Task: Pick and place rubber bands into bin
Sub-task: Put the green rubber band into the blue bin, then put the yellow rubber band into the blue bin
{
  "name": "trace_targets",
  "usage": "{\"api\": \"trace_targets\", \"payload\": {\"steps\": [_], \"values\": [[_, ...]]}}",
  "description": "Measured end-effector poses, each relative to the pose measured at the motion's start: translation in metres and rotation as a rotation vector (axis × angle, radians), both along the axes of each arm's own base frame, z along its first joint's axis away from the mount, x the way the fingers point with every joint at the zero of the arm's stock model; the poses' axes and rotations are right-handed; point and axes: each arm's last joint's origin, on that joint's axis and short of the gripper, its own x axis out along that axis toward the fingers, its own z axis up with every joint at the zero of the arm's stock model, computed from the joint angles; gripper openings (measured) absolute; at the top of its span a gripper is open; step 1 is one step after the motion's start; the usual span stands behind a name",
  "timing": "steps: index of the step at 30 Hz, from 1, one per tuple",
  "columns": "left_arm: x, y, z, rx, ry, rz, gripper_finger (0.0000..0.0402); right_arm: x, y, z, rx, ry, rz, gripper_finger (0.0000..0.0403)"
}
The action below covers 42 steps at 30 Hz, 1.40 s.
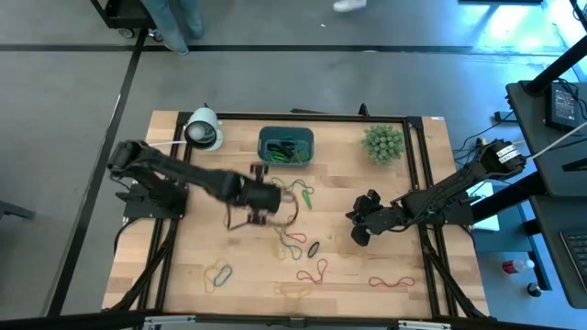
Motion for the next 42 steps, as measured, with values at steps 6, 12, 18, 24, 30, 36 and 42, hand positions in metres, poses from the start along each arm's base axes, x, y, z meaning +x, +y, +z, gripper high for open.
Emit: {"api": "trace_targets", "payload": {"steps": [6, 12, 18, 24, 30, 36, 42], "values": [[0.013, 0.076, 0.03, 0.106, -0.043, 0.095, 0.0002, 0.0, 0.0, 0.0, -0.002, 0.001, 0.002, 0.0008], [0.004, 0.167, 0.024, 0.03, -0.092, 0.264, 0.0002, 0.0, 0.0, 0.0, -0.003, 0.002, 0.003, 0.0008], [-0.005, 0.232, -0.016, -0.115, -0.055, 0.404, 0.0002, 0.0, 0.0, 0.0, -0.018, 0.003, 0.019, 0.0008], [0.011, 0.248, -0.057, -0.172, -0.003, 0.382, 0.0002, 0.0, 0.0, 0.0, -0.037, 0.007, 0.038, 0.0008], [0.019, 0.247, -0.068, -0.178, 0.033, 0.361, 0.0025, 0.0, 0.0, 0.0, -0.039, 0.008, 0.039, 0.0008], [0.019, 0.247, -0.068, -0.194, 0.018, 0.394, 0.0077, 0.0, -0.001, 0.0, -0.039, 0.01, 0.035, 0.0008], [0.019, 0.242, -0.063, -0.191, 0.024, 0.377, 0.0111, 0.0, -0.001, 0.0, -0.038, 0.01, 0.034, 0.0008]]}}
